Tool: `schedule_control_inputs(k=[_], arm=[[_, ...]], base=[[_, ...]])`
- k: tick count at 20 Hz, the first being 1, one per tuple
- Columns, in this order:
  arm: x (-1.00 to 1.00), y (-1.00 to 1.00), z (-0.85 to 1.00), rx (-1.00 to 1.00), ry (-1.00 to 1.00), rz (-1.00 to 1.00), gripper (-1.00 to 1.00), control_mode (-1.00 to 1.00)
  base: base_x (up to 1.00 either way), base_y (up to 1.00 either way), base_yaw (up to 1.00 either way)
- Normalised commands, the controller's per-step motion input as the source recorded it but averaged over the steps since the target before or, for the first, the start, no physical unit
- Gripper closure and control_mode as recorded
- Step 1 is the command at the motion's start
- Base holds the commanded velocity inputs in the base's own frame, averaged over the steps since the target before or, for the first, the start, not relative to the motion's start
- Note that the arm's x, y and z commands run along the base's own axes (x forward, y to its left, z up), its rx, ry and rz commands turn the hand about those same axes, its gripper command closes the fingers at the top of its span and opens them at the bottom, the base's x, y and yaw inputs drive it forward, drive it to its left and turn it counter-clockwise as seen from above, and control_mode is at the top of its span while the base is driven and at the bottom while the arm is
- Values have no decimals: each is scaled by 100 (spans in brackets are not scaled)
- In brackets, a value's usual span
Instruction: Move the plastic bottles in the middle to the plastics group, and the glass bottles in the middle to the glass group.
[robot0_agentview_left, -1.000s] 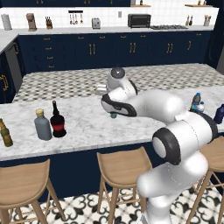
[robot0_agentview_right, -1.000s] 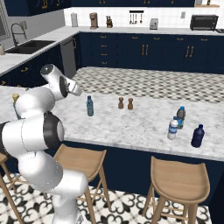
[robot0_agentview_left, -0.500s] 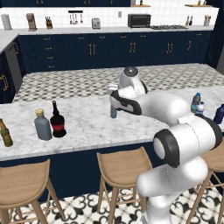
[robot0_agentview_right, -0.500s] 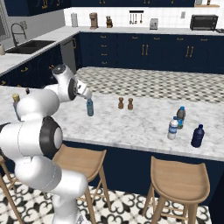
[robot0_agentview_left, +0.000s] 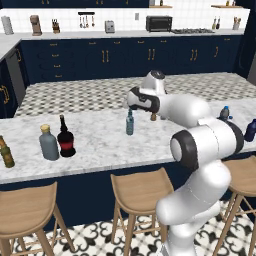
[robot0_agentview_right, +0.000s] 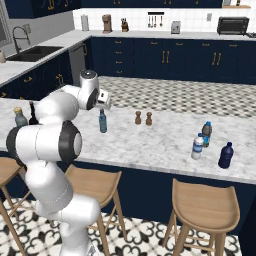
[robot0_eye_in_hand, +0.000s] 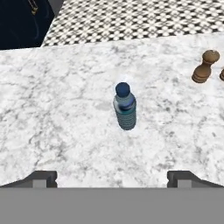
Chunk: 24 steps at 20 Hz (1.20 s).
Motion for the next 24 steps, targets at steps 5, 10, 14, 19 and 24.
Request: schedule_control_inputs(k=[5, 10, 14, 19, 24], arm=[[32, -3, -26, -10, 0, 14, -100, -100], [31, -5, -14, -13, 9, 0, -100, -100], [37, 0, -24, -2, 1, 0, -100, -100], [37, 4, -16, 0, 2, 0, -100, -100], [35, 11, -26, 0, 0, 0, -100, -100]], base=[[0, 0, 0], [0, 0, 0], [0, 0, 0], [0, 0, 0], [0, 0, 0]])
